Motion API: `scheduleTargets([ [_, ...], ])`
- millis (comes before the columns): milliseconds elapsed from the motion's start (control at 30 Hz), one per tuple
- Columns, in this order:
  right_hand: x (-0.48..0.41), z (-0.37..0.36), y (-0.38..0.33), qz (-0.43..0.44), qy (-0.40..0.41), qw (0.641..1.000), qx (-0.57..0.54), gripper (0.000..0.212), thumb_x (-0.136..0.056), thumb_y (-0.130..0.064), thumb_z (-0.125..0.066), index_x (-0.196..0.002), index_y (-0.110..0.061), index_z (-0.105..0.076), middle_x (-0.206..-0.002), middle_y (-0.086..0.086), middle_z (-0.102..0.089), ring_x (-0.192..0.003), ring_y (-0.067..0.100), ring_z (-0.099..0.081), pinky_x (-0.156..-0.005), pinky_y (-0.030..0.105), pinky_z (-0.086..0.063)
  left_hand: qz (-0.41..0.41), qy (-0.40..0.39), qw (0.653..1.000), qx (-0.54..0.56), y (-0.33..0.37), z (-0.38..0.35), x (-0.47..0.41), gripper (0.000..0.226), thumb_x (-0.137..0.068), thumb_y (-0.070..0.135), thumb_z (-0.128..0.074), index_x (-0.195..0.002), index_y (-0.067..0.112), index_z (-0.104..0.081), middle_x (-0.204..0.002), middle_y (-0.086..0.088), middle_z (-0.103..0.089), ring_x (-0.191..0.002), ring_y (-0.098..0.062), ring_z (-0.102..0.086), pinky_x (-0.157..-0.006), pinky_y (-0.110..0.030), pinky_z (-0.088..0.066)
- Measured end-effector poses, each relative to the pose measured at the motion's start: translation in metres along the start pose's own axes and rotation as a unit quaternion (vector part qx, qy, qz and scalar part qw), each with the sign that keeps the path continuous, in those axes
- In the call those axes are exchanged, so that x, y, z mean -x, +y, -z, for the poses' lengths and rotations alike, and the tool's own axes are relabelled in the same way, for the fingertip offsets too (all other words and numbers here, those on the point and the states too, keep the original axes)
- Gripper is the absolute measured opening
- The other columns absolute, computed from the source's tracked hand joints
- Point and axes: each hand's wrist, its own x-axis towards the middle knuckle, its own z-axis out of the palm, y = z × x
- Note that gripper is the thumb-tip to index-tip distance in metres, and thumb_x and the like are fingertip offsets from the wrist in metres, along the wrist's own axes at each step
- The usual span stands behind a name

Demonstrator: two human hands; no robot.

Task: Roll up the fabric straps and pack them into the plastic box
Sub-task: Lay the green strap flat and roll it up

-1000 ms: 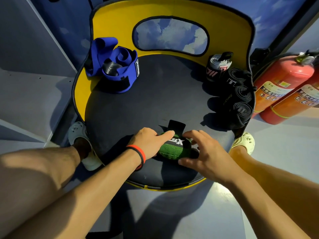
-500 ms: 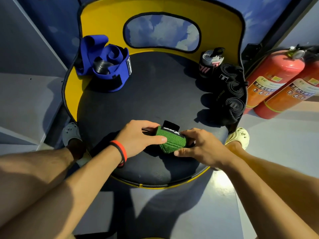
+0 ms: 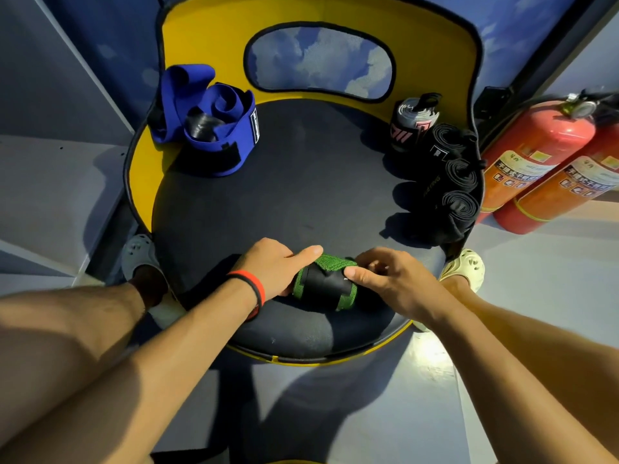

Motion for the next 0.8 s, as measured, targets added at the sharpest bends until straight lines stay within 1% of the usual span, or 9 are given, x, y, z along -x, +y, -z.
scheduleTargets([
  [100,0.003,-0.006,-0.003,0.029,0.111,0.993,-0.011,0.032,-0.081,-0.054,-0.077,-0.093,-0.026,-0.067,-0.085,-0.004,-0.064,-0.079,0.013,-0.062,-0.069,0.029,-0.052,-0.015,0.049,0.998,-0.037,0.000,-0.008,0.002,0.068,-0.085,0.075,-0.054,-0.056,0.014,-0.046,-0.049,-0.004,-0.053,-0.063,-0.027,-0.069,-0.066,-0.039,-0.054],
  [167,0.004,-0.008,-0.009,0.103,0.132,0.986,0.014,0.017,-0.087,-0.037,-0.078,-0.093,-0.025,-0.067,-0.088,-0.006,-0.062,-0.082,0.012,-0.062,-0.075,0.035,-0.054,-0.019,0.093,0.995,-0.036,-0.004,-0.011,-0.001,0.066,-0.079,0.081,-0.055,-0.073,0.015,-0.057,-0.062,-0.003,-0.063,-0.067,-0.023,-0.066,-0.069,-0.042,-0.056],
  [233,0.008,-0.011,-0.017,0.169,0.123,0.976,0.068,0.012,-0.088,-0.035,-0.070,-0.096,-0.026,-0.068,-0.091,-0.008,-0.058,-0.085,0.012,-0.060,-0.076,0.041,-0.054,-0.013,0.113,0.993,-0.041,-0.006,-0.012,-0.002,0.065,-0.076,0.083,-0.056,-0.079,0.018,-0.057,-0.069,-0.001,-0.065,-0.070,-0.021,-0.062,-0.069,-0.043,-0.055],
  [300,0.016,-0.014,-0.024,0.185,0.106,0.966,0.148,0.031,-0.086,-0.054,-0.061,-0.103,-0.028,-0.065,-0.096,-0.010,-0.056,-0.092,0.015,-0.058,-0.075,0.040,-0.053,-0.005,0.115,0.992,-0.047,-0.006,-0.013,-0.002,0.064,-0.076,0.082,-0.057,-0.080,0.018,-0.057,-0.072,-0.001,-0.064,-0.070,-0.021,-0.061,-0.068,-0.042,-0.054],
  [367,0.021,-0.018,-0.026,0.183,0.100,0.953,0.218,0.051,-0.079,-0.070,-0.061,-0.110,-0.028,-0.060,-0.102,-0.011,-0.055,-0.094,0.017,-0.055,-0.074,0.039,-0.051,-0.010,0.116,0.992,-0.039,-0.006,-0.014,-0.003,0.060,-0.076,0.081,-0.059,-0.080,0.021,-0.058,-0.076,0.002,-0.063,-0.072,-0.019,-0.061,-0.069,-0.041,-0.055],
  [433,0.023,-0.025,-0.025,0.186,0.107,0.943,0.255,0.059,-0.072,-0.069,-0.069,-0.111,-0.028,-0.054,-0.103,-0.010,-0.054,-0.090,0.019,-0.050,-0.073,0.040,-0.050,-0.044,0.110,0.993,-0.024,-0.007,-0.013,-0.004,0.047,-0.080,0.072,-0.063,-0.084,0.025,-0.061,-0.090,0.006,-0.061,-0.080,-0.013,-0.061,-0.076,-0.038,-0.055],
  [567,0.018,-0.031,-0.021,0.175,0.125,0.940,0.263,0.058,-0.070,-0.064,-0.075,-0.113,-0.031,-0.052,-0.105,-0.012,-0.057,-0.088,0.019,-0.048,-0.073,0.038,-0.046,-0.202,0.067,0.975,-0.061,-0.003,-0.001,-0.004,0.018,-0.094,0.041,-0.065,-0.108,0.031,-0.068,-0.114,0.014,-0.058,-0.106,-0.009,-0.058,-0.093,-0.035,-0.051],
  [667,0.013,-0.036,-0.020,0.161,0.141,0.942,0.260,0.058,-0.070,-0.064,-0.074,-0.114,-0.033,-0.053,-0.106,-0.014,-0.058,-0.089,0.019,-0.050,-0.073,0.035,-0.041,-0.249,0.004,0.966,-0.063,-0.005,0.009,-0.002,0.025,-0.091,0.033,-0.069,-0.116,0.031,-0.071,-0.115,0.017,-0.062,-0.110,-0.007,-0.060,-0.098,-0.036,-0.051],
  [800,0.011,-0.041,-0.020,0.146,0.152,0.945,0.250,0.058,-0.069,-0.063,-0.075,-0.114,-0.033,-0.054,-0.105,-0.013,-0.060,-0.089,0.020,-0.052,-0.073,0.035,-0.042,-0.250,-0.023,0.962,-0.104,-0.010,0.011,0.000,0.047,-0.085,0.041,-0.075,-0.130,0.032,-0.064,-0.126,0.018,-0.059,-0.116,-0.006,-0.057,-0.102,-0.037,-0.049],
])
